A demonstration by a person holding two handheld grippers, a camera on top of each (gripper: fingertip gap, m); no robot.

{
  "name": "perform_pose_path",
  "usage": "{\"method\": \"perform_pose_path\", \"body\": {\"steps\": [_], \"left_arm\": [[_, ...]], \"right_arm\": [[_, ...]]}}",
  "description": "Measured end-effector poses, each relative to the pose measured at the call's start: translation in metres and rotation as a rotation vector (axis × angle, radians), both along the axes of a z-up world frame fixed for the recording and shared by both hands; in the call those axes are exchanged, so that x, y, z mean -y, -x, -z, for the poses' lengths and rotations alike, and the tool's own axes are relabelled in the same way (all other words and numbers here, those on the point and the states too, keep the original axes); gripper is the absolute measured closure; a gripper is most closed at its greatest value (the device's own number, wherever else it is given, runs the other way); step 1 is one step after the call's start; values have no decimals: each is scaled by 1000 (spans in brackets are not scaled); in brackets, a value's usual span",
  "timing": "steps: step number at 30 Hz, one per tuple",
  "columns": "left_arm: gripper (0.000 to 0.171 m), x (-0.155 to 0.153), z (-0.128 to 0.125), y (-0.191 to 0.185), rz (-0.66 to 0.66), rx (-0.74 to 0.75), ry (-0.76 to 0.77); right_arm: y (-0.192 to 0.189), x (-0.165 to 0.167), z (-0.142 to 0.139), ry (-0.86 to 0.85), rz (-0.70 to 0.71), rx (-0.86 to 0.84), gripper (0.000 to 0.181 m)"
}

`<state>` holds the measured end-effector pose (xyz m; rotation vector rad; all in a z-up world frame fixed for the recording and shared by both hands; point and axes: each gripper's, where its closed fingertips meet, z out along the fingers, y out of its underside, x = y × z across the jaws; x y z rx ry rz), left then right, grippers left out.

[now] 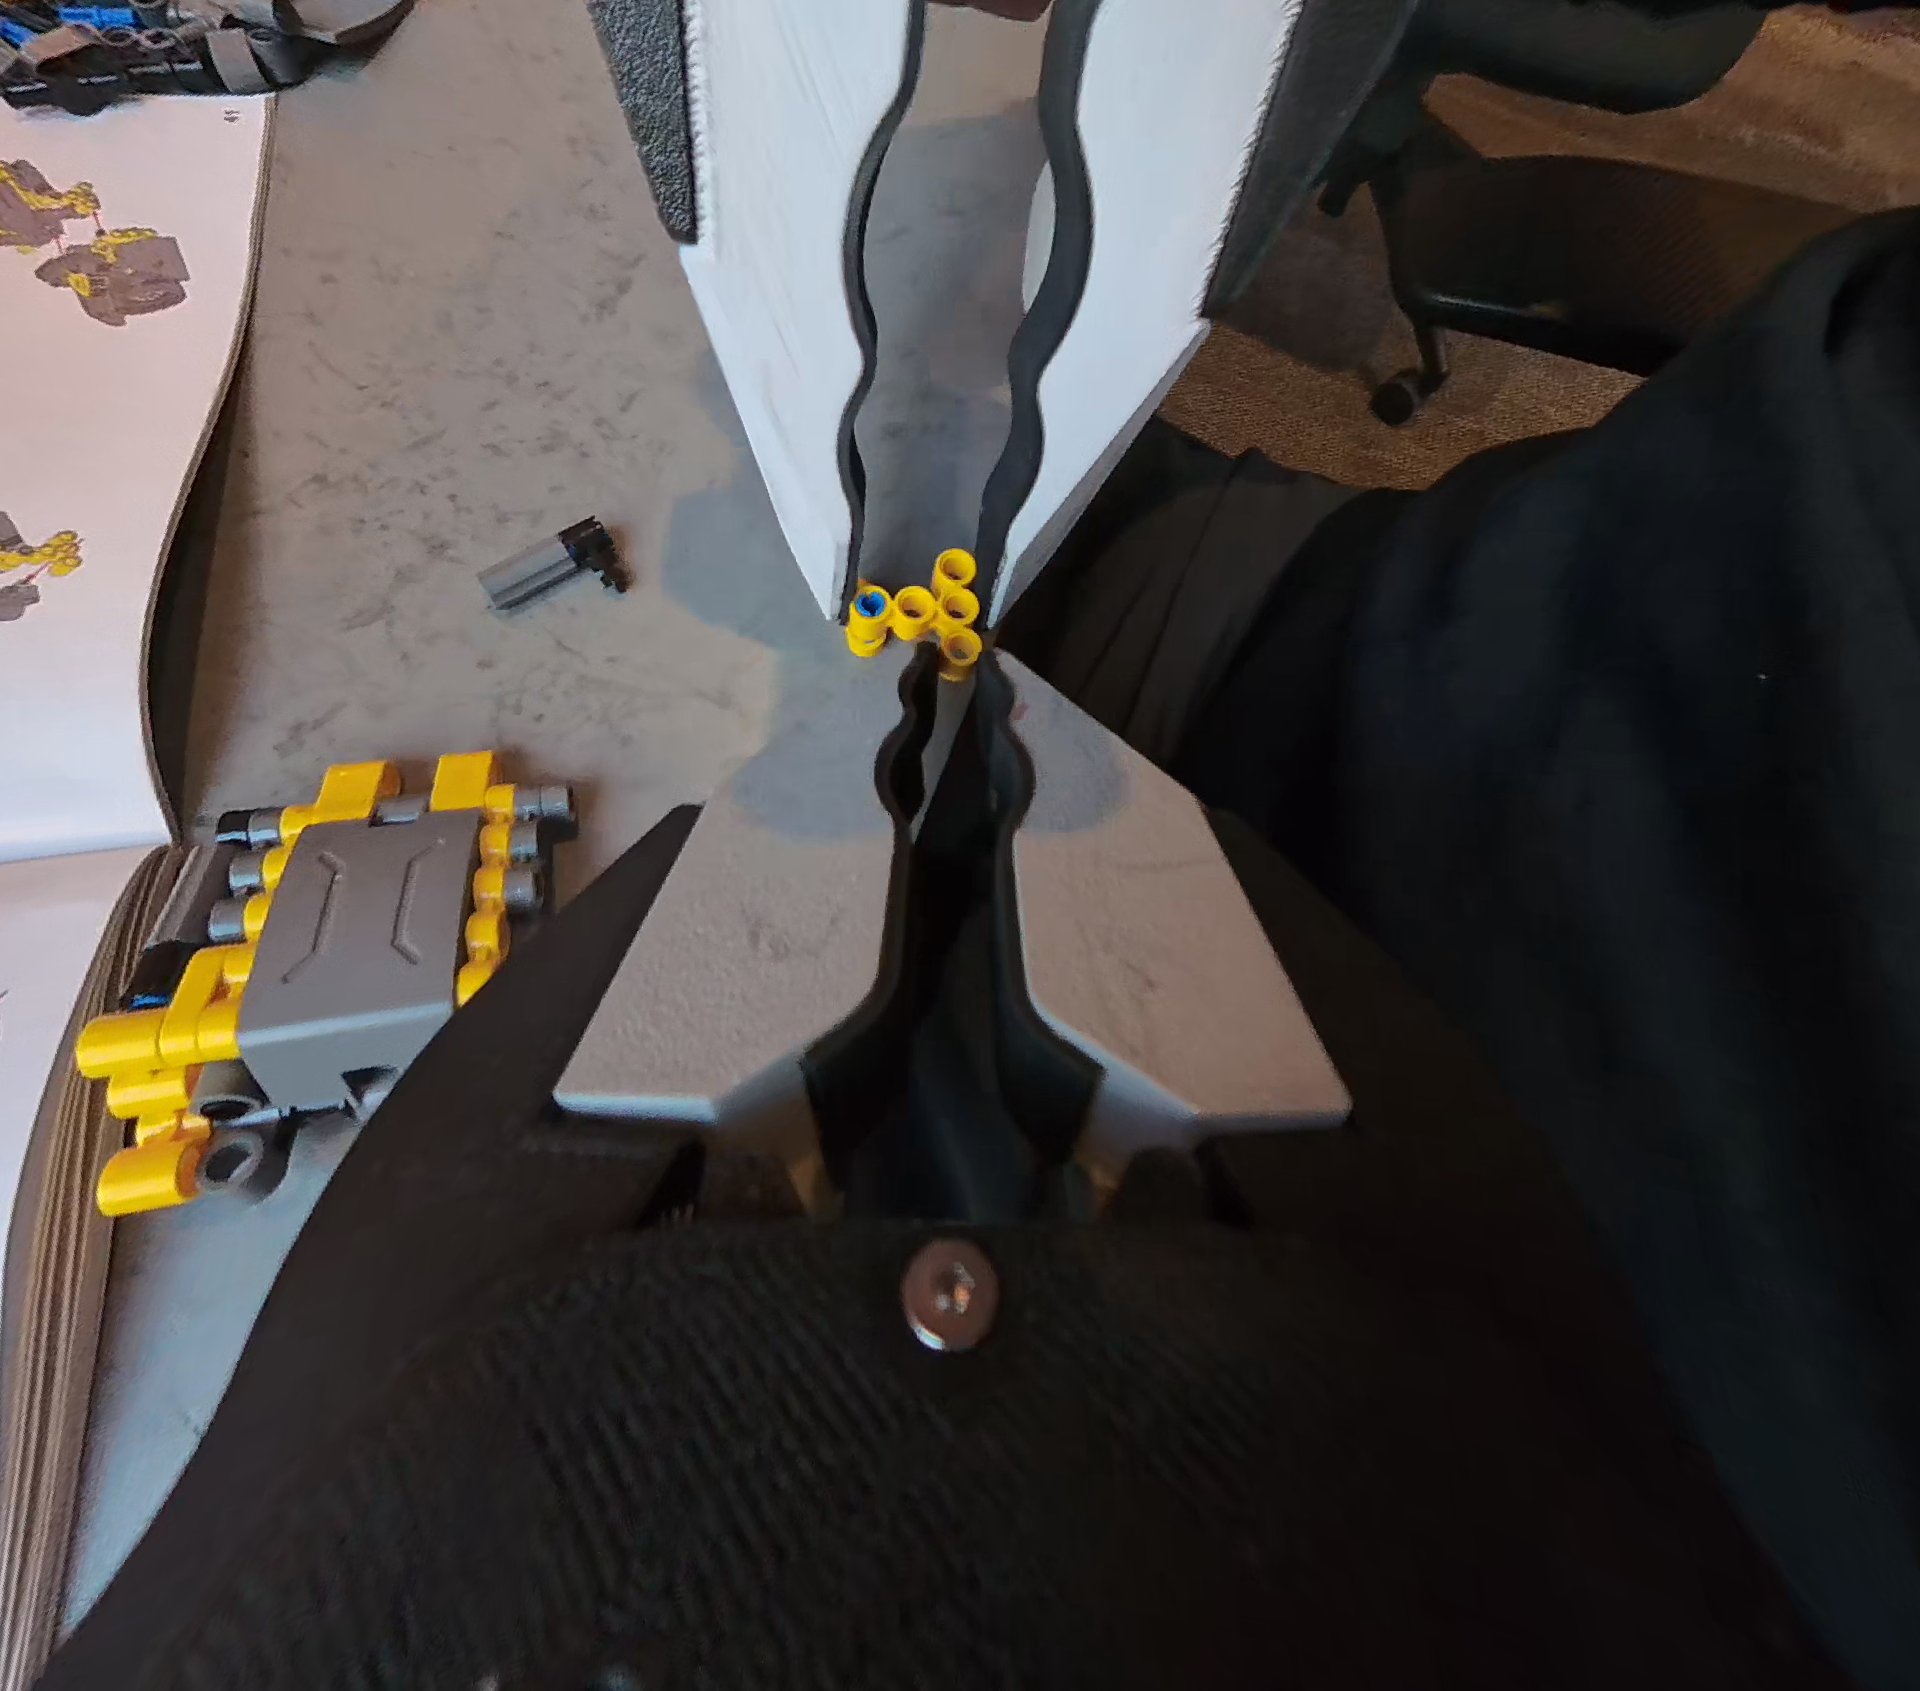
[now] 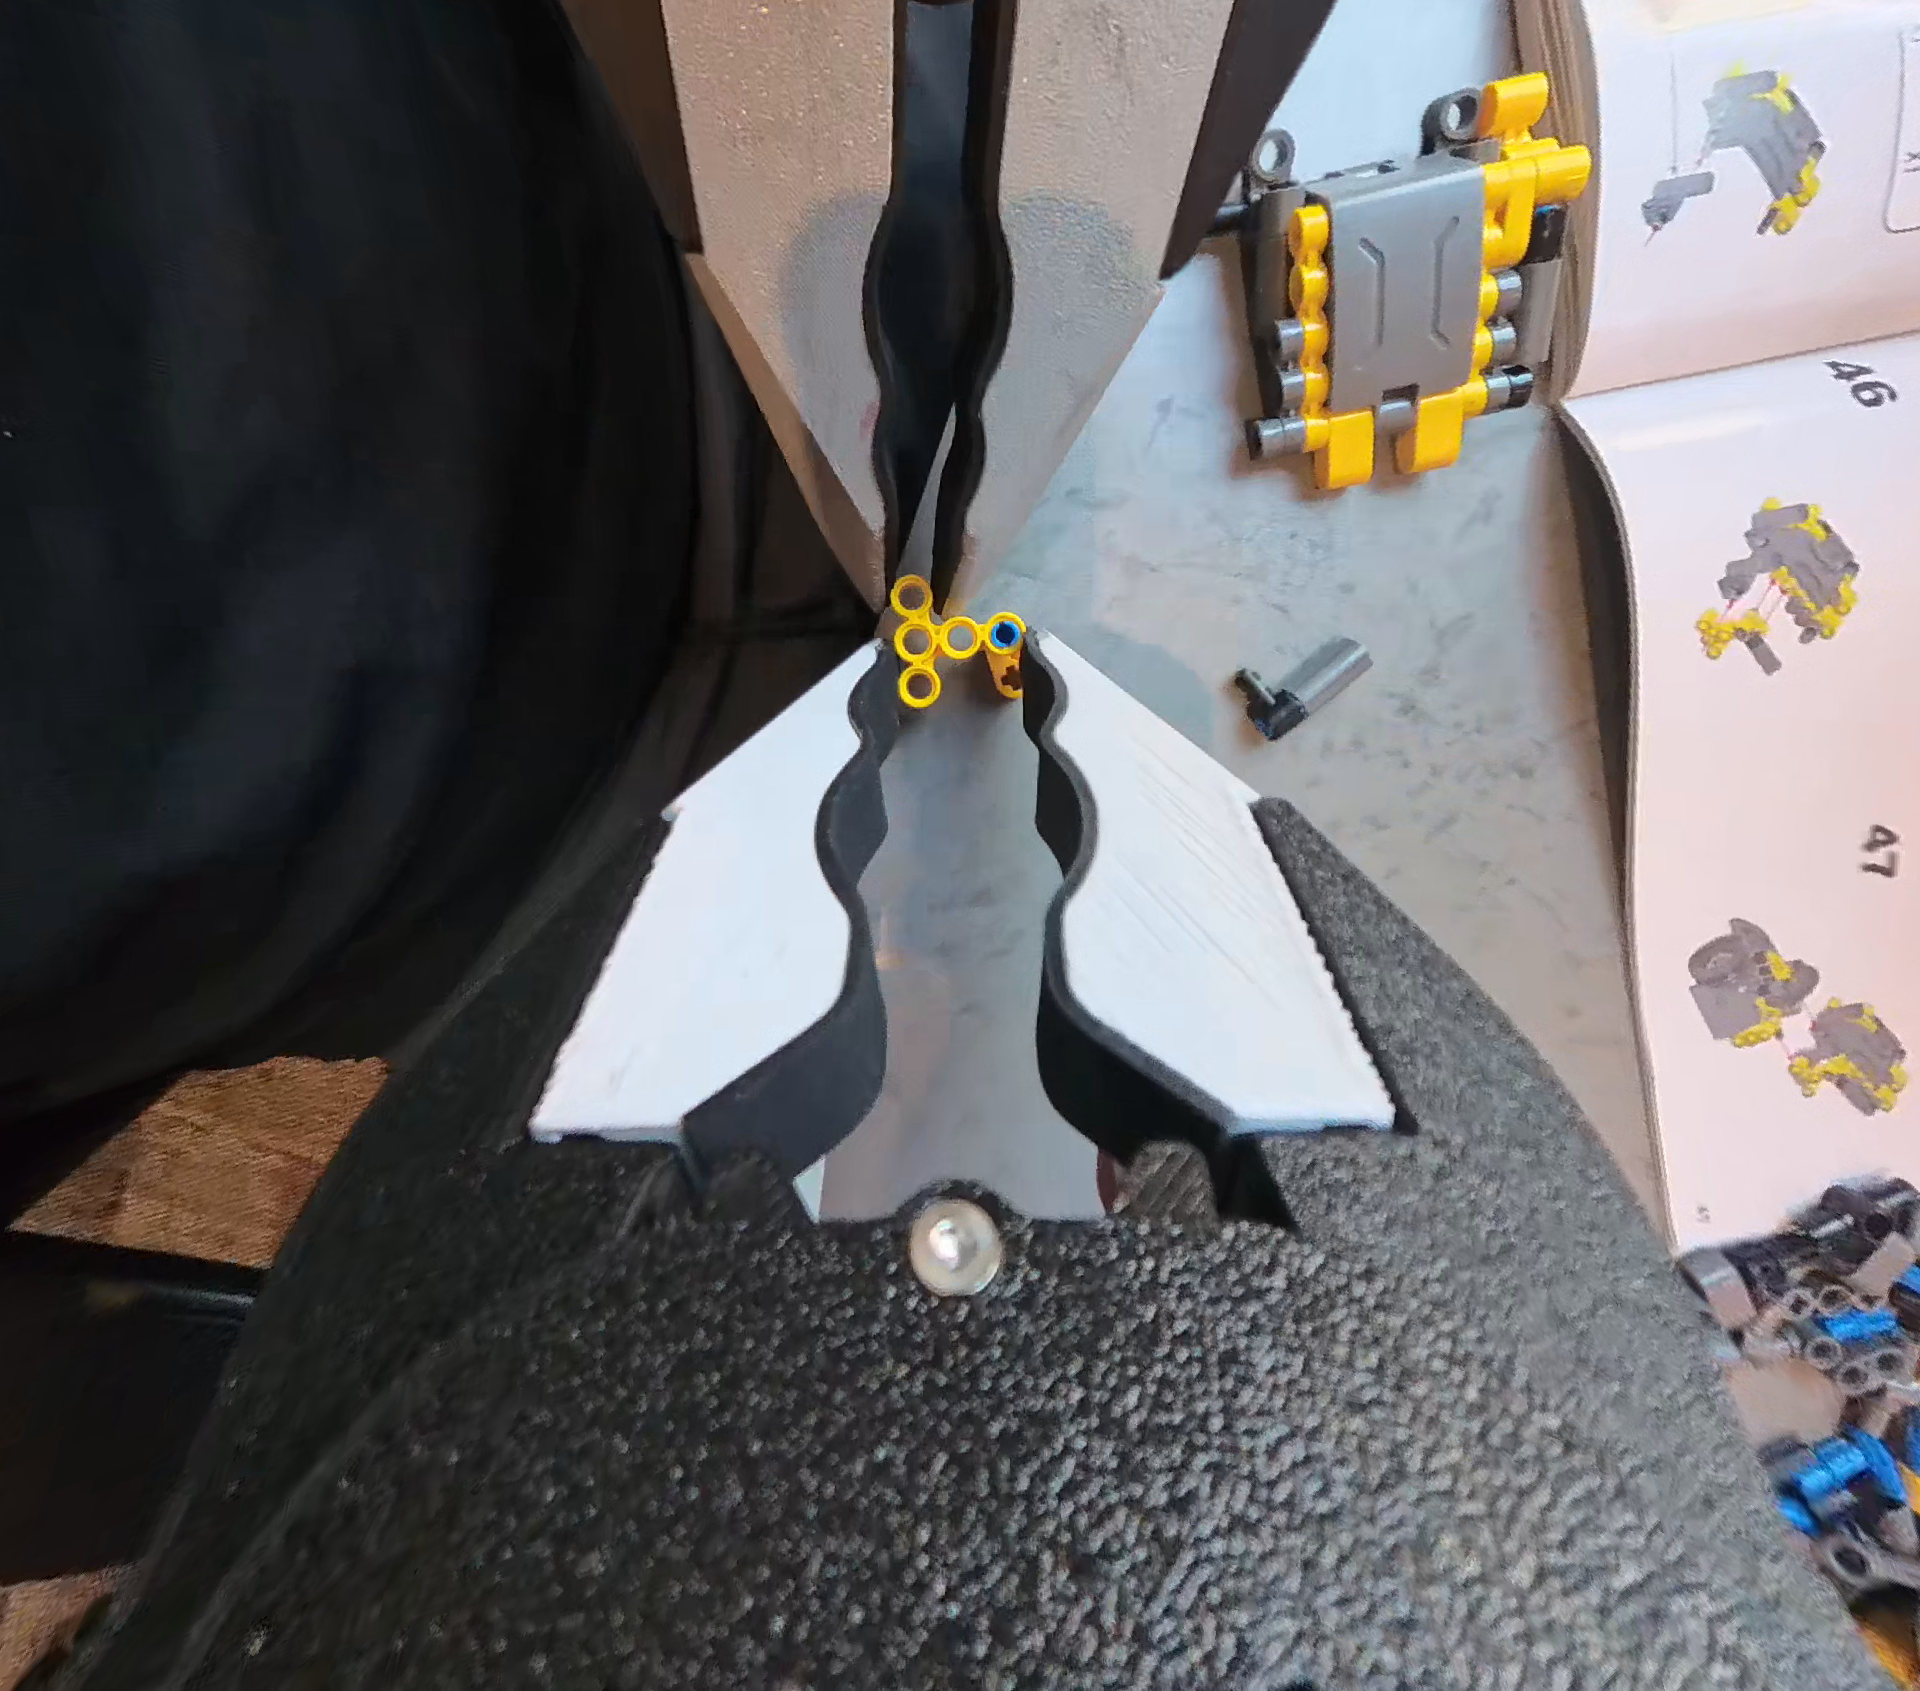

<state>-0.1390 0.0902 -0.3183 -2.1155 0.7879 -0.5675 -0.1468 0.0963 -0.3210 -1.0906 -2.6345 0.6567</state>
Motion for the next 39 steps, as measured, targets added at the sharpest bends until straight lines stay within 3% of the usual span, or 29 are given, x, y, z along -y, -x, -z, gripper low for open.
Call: {"method": "perform_pose_path", "body": {"steps": [5, 12, 15, 19, 23, 28, 34, 39], "left_arm": [[167, -1, -1, 2, -6, 1, -12], [167, 3, -9, 2, 45, -44, -117], [167, 1, -11, 7, 66, -195, -255], [167, 0, -19, 9, 104, -490, -529], [167, -4, -22, 12, 100, -712, -687], [167, -5, -19, 12, 133, -880, -779], [167, -5, -23, 12, 136, -900, -831], [166, -5, -24, 14, 81, -770, -761]], "right_arm": [[2, 1, 1, 103, 19, -27, 159], [3, -4, -14, 335, 170, -148, 147], [4, -7, -26, 492, 231, -141, 137], [3, -5, -31, 624, 249, -110, 140], [5, 0, -34, 632, 235, -147, 151], [8, 0, -32, 583, 241, -198, 157], [10, -1, -38, 597, 226, -245, 166], [14, 0, -41, 587, 217, -277, 166]]}}
